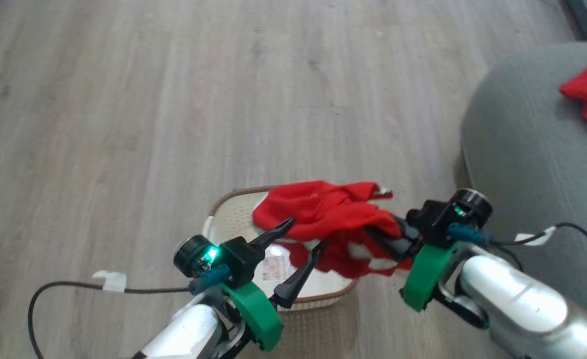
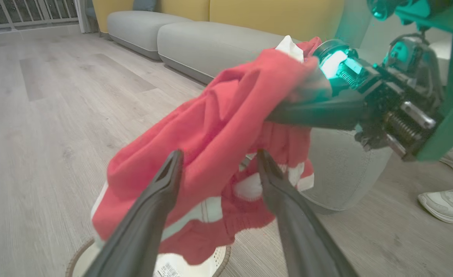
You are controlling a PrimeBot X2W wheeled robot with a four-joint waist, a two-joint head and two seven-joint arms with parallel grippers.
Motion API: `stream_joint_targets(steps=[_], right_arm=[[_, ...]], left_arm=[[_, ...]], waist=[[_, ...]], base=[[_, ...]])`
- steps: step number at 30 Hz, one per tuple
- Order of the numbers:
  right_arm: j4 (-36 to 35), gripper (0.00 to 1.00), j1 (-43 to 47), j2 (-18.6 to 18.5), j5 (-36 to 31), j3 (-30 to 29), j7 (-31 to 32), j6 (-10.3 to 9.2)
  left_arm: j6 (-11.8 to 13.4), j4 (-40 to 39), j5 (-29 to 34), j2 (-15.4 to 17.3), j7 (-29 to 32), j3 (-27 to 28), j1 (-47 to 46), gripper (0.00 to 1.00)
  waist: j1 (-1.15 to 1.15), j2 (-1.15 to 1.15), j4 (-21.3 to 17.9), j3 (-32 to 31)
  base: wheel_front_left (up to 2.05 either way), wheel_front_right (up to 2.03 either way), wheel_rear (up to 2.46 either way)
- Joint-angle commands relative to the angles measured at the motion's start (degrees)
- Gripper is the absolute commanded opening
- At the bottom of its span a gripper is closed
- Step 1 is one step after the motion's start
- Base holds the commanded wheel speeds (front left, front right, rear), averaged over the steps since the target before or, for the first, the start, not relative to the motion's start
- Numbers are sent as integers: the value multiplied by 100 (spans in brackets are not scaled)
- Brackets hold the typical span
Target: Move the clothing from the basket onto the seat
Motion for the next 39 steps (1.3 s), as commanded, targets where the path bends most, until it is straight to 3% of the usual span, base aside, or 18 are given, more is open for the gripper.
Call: stream_joint_targets(steps=[1, 14, 18, 23, 32, 39], right_arm=[[-172, 0, -34, -103, -16, -168, -22, -2], [-385, 0, 270, -209, -332, -1103, -22, -2], [-416, 0, 348, -211, -401, -1304, -22, -2], [-418, 0, 407, -197, -455, -1541, -22, -2], [-277, 0, 108, -208, -429, -2995, -22, -2], [249, 0, -877, -365, -410, -4406, -22, -2]], left_arm=[[35, -99, -29, 16, -82, 260, -210, 100], [-52, 35, 194, -446, -192, 273, -346, 100], [-79, 70, 261, -459, -193, 268, -368, 100], [-96, 77, 307, -451, -193, 287, -421, 100], [-111, 65, 391, -507, -194, 343, -669, 100], [-115, 31, 488, -540, -194, 521, -870, 100]], waist=[[0, 0, -341, 140], [0, 0, -1694, 577], [0, 0, -1851, 657], [0, 0, -1887, 744], [0, 0, -1596, 1393], [0, 0, -1264, 2346]], base=[[0, 0, 0], [0, 0, 0], [0, 0, 0], [0, 0, 0], [0, 0, 0], [0, 0, 0]])
